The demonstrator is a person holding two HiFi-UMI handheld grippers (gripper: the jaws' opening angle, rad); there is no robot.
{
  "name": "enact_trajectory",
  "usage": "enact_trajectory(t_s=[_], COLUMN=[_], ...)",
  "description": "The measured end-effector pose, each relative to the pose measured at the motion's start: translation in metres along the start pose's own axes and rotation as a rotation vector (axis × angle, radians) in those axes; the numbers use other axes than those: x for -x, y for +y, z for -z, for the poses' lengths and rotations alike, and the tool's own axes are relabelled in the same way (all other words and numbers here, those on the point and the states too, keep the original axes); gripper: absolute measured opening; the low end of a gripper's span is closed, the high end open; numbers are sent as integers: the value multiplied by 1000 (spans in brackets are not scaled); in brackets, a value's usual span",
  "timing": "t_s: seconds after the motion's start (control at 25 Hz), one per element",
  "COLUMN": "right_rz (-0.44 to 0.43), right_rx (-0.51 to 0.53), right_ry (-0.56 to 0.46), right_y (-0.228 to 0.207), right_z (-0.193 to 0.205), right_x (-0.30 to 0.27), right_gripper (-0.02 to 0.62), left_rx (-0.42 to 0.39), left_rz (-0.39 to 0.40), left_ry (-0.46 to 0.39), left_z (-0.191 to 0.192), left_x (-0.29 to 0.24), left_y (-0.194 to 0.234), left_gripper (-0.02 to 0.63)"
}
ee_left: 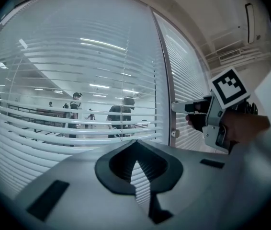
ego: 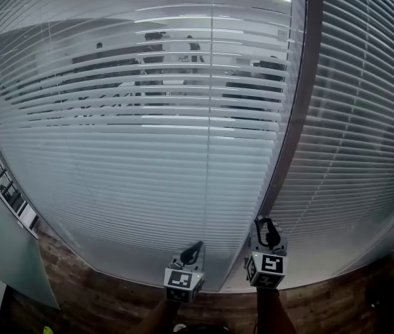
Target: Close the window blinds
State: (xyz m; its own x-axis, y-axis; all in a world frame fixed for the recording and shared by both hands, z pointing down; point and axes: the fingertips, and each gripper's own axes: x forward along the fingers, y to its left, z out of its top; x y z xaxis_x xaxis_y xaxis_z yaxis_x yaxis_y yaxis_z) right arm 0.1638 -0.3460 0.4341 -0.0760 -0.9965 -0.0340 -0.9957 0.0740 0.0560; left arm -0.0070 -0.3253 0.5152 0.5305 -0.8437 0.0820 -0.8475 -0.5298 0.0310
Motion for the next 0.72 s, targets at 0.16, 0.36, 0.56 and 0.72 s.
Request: enact_trajectory(t_s=[0.16, 0.36, 0.56, 0.72], right_rz=[17, 15, -18, -36], right_rx=[-58, -61, -24, -8], right_ry=[-31, -13, 8, 14], right_y=[-7, -7, -4, -4], right_z=[5, 2, 0, -1], right_x=[-3, -2, -2, -2], right_gripper=[130, 127, 127, 127], left_rx=[7, 4, 7, -2], left_rz=[4, 2, 13, 25], left_ry=[25, 30, 16, 1], left_z=[0, 2, 4, 6], left_x=[1, -2, -6, -10], left_y=[-2, 1, -1, -5], left_gripper=[0, 0, 0, 0])
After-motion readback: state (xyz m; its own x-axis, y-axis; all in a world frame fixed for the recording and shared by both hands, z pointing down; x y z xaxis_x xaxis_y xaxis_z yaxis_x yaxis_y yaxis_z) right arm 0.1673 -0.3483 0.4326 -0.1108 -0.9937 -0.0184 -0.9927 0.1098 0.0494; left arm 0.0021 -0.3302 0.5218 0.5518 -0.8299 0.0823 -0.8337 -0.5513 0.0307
